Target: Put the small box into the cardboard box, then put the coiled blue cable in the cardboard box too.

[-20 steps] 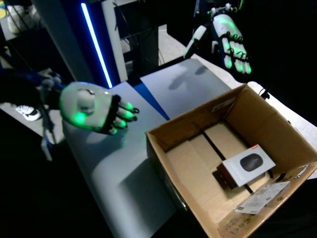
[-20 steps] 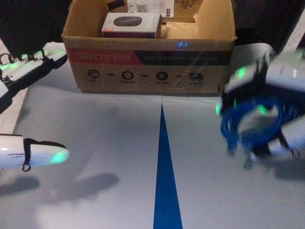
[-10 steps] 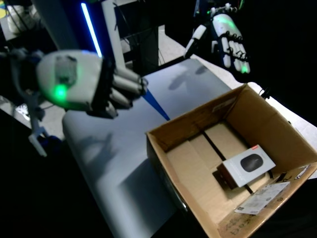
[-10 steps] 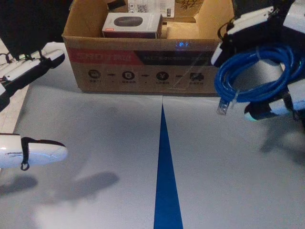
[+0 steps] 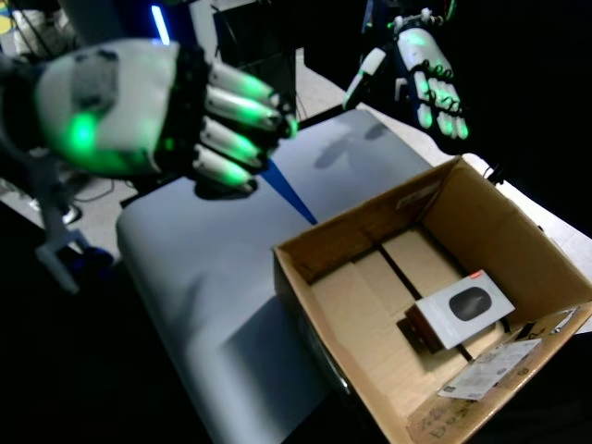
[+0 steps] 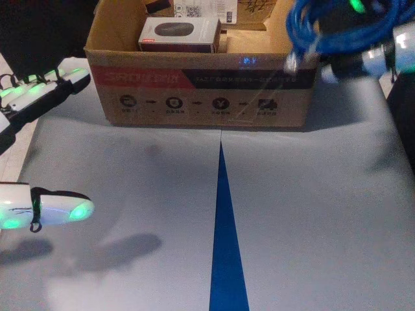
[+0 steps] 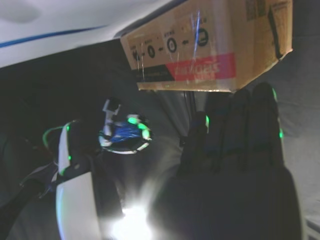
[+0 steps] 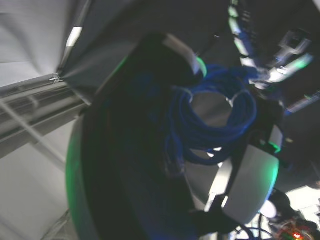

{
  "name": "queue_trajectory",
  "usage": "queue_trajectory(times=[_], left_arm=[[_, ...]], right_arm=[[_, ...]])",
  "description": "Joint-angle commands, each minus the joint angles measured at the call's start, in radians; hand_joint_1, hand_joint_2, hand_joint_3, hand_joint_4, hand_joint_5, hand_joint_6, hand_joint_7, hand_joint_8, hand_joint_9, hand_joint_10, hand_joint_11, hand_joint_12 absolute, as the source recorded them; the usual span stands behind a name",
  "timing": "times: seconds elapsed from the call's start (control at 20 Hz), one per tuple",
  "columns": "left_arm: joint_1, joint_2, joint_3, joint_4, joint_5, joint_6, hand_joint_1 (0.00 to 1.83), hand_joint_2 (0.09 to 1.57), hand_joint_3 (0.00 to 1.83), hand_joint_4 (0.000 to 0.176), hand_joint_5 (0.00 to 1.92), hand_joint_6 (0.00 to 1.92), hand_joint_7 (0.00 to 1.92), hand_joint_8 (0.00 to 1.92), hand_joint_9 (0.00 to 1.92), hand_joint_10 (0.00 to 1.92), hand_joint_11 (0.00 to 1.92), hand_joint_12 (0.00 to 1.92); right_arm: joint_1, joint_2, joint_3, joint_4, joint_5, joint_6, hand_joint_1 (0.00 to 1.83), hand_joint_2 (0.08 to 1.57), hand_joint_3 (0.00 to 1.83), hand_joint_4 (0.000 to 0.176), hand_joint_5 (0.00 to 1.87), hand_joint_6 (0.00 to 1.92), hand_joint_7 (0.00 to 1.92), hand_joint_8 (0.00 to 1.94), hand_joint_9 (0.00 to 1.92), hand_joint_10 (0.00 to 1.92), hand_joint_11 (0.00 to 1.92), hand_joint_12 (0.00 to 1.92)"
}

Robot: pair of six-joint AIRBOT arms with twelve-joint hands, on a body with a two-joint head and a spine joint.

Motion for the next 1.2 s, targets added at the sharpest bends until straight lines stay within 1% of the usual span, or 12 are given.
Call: queue_trajectory(times=[0.0,0.05,0.1,0.15,0.3,0.4,0.45,0.6,0.8,0.95,1.05,1.15], left_arm=[[-0.009,-0.003,0.006,0.000,-0.123,-0.006,0.63,0.83,0.00,0.176,0.00,0.00,0.00,0.00,0.00,0.00,0.00,0.00],[-0.012,-0.002,0.007,0.003,-0.124,-0.006,0.62,0.82,0.00,0.176,0.00,0.00,0.00,0.00,0.00,0.00,0.00,0.00],[-0.017,-0.002,0.008,0.006,-0.124,-0.006,0.62,0.83,0.00,0.176,0.00,0.00,0.00,0.00,0.00,0.00,0.00,0.00],[-0.023,0.000,0.010,0.010,-0.122,-0.006,0.62,0.83,0.00,0.176,0.00,0.00,0.00,0.00,0.00,0.00,0.00,0.00],[-0.036,0.005,0.014,0.021,-0.128,-0.006,0.64,0.85,0.01,0.176,0.00,0.00,0.00,0.00,0.00,0.00,0.00,0.00],[-0.038,0.010,0.013,0.026,-0.139,-0.006,0.65,0.85,0.00,0.174,0.00,0.00,0.00,0.00,0.00,0.00,0.00,0.00],[-0.039,0.011,0.013,0.029,-0.142,-0.006,0.64,0.84,0.00,0.170,0.00,0.00,0.00,0.00,0.00,0.00,0.00,0.00],[-0.048,0.010,0.019,0.036,-0.130,-0.006,0.67,0.83,0.00,0.173,0.00,0.00,0.00,0.00,0.00,0.00,0.00,0.00],[-0.058,0.008,0.023,0.041,-0.121,-0.006,0.71,0.84,0.00,0.146,0.00,0.00,0.00,0.00,0.00,0.00,0.00,0.00],[-0.062,0.008,0.024,0.044,-0.116,-0.006,0.69,0.83,0.00,0.136,0.00,0.00,0.00,0.00,0.00,0.00,0.00,0.00],[-0.062,0.007,0.024,0.044,-0.116,-0.006,0.70,0.83,0.00,0.138,0.00,0.00,0.00,0.00,0.00,0.00,0.00,0.00],[-0.062,0.005,0.025,0.044,-0.111,-0.006,0.70,0.83,0.00,0.133,0.00,0.00,0.00,0.00,0.00,0.00,0.00,0.00]], right_arm=[[0.024,-0.014,0.016,0.045,0.110,0.004,1.23,1.18,0.00,0.000,0.75,1.17,0.96,1.23,0.92,1.33,0.83,1.75],[0.036,-0.033,0.039,0.051,0.110,0.004,1.23,1.18,0.00,0.000,0.74,1.21,0.98,1.16,0.92,1.18,0.76,1.66],[0.043,-0.053,0.063,0.067,0.109,0.004,1.22,1.20,0.00,0.000,0.73,1.19,0.91,1.32,0.83,1.31,0.68,1.74],[0.046,-0.070,0.083,0.084,0.109,0.003,1.12,1.21,0.00,0.000,0.78,1.27,0.70,1.50,0.73,1.73,0.70,1.91],[0.063,-0.145,0.166,0.147,0.098,0.002,1.14,1.17,0.00,0.000,0.86,1.16,0.72,1.86,0.96,1.92,1.04,1.92],[0.091,-0.201,0.222,0.165,0.056,0.002,1.15,1.16,0.00,0.000,0.89,1.10,0.78,1.85,1.02,1.92,1.09,1.92],[0.098,-0.241,0.258,0.177,0.030,0.002,1.15,1.16,0.00,0.000,0.88,1.12,0.84,1.64,1.05,1.80,1.07,1.92],[0.106,-0.338,0.347,0.195,-0.030,0.002,1.16,1.14,0.00,0.000,0.92,1.06,0.79,1.89,1.05,1.92,1.13,1.92],[0.112,-0.466,0.482,0.201,-0.143,0.002,1.15,1.15,0.00,0.000,0.90,1.11,0.82,1.60,0.90,1.76,0.93,1.92],[0.112,-0.498,0.529,0.203,-0.185,0.002,1.16,1.12,0.00,0.000,0.95,1.01,0.71,1.85,0.96,1.92,1.09,1.92],[0.112,-0.495,0.529,0.203,-0.186,0.002,1.10,1.17,0.00,0.000,0.87,1.15,0.64,1.67,0.88,1.92,1.02,1.92],[0.112,-0.493,0.529,0.203,-0.186,0.002,1.00,1.08,0.00,0.000,0.79,0.07,0.63,1.53,0.85,1.87,0.95,1.92]])
